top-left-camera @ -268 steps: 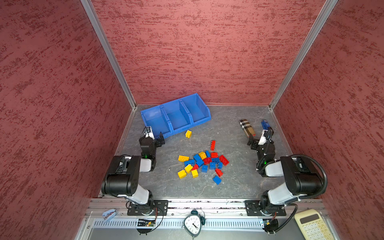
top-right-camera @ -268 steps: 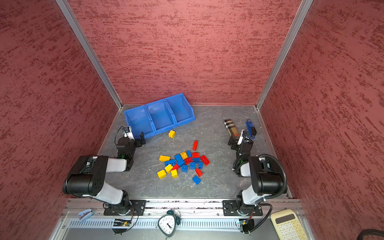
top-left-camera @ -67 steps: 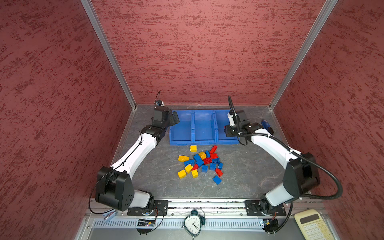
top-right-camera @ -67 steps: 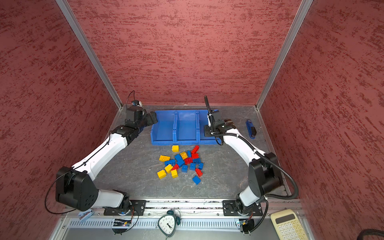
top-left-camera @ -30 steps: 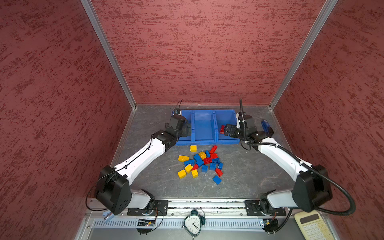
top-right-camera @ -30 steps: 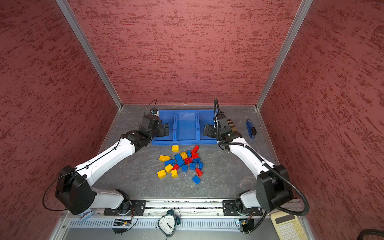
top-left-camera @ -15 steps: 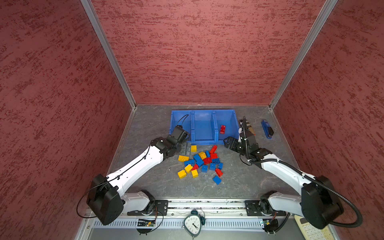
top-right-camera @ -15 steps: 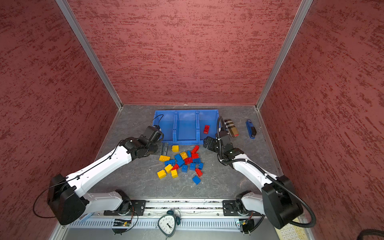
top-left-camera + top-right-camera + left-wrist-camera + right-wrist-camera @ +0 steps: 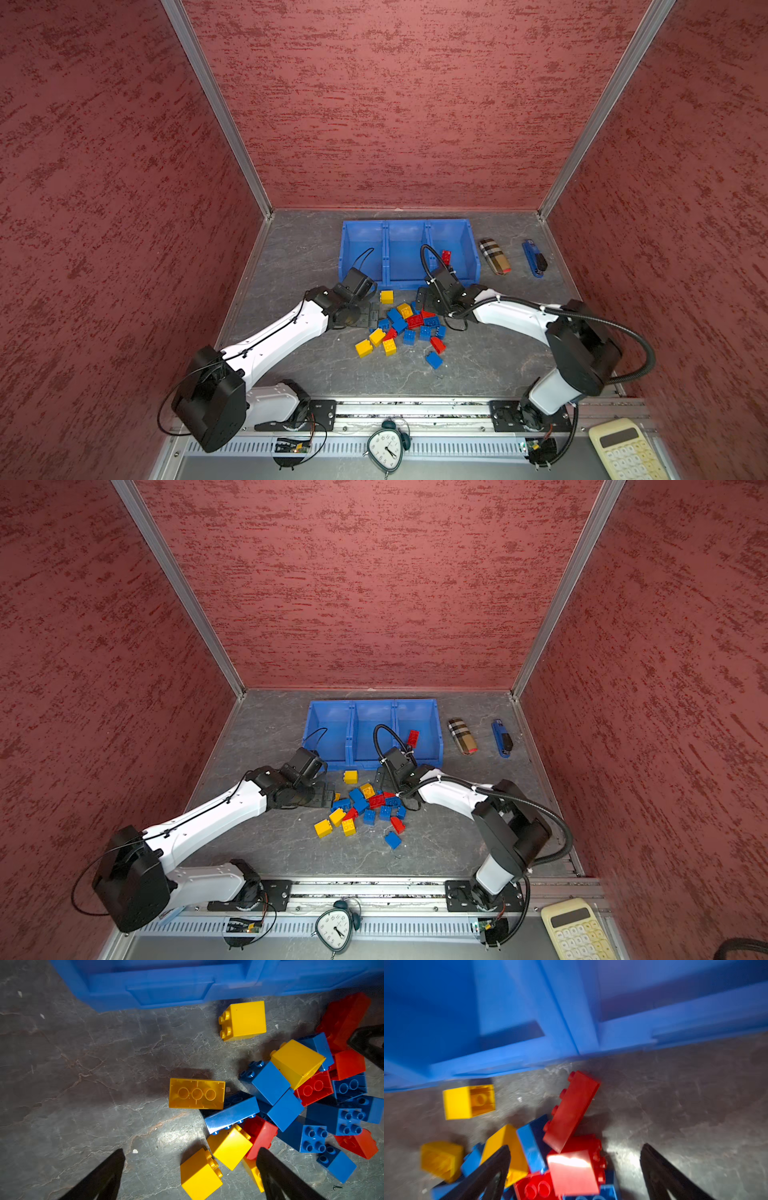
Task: Sort the legos into containers by color
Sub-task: 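Grasp another red brick with the right gripper while the left gripper nears yellow bricks, then lift the red brick into the same compartment and open the right gripper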
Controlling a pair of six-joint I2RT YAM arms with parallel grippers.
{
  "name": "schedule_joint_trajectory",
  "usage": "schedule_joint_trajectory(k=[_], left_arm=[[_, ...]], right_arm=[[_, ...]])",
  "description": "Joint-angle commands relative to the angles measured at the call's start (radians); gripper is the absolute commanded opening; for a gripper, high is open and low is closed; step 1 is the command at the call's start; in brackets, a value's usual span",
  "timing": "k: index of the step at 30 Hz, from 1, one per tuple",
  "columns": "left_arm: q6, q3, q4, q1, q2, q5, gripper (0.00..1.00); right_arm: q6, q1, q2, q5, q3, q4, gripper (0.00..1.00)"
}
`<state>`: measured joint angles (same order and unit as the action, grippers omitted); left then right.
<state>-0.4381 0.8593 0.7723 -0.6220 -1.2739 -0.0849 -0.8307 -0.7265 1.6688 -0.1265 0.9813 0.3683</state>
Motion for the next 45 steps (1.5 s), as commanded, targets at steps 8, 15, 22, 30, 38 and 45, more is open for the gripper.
schedule_joint_trajectory(k=[8, 15, 22, 30, 38, 45], left_arm=[[-0.017, -0.027, -0.119, 0.015, -0.028, 0.022, 0.99], [-0.037, -0.027, -0.136, 0.019, -0.028, -0.015, 0.99], [-0.030, -0.019, -0.182, 0.018, -0.034, 0.000, 0.99], [-0.080, 0.033, -0.219, 0.006, -0.130, 0.006, 0.99], [-0.145, 0.092, -0.249, -0.026, -0.229, -0.023, 0.99], [-0.169, 0.146, -0.262, -0.045, -0.312, -0.025, 0.99]], right_arm=[[-0.004, -0.024, 0.122, -0.155, 0.136, 0.061, 0.72], [0.000, 0.004, 0.147, -0.159, 0.127, 0.034, 0.57], [0.058, 0.018, 0.117, -0.147, 0.053, -0.008, 0.47], [0.151, 0.019, -0.010, -0.136, -0.021, -0.070, 0.25], [0.286, 0.116, -0.236, -0.149, -0.032, -0.094, 0.18], [0.423, 0.328, -0.098, 0.034, 0.068, -0.247, 0.20]])
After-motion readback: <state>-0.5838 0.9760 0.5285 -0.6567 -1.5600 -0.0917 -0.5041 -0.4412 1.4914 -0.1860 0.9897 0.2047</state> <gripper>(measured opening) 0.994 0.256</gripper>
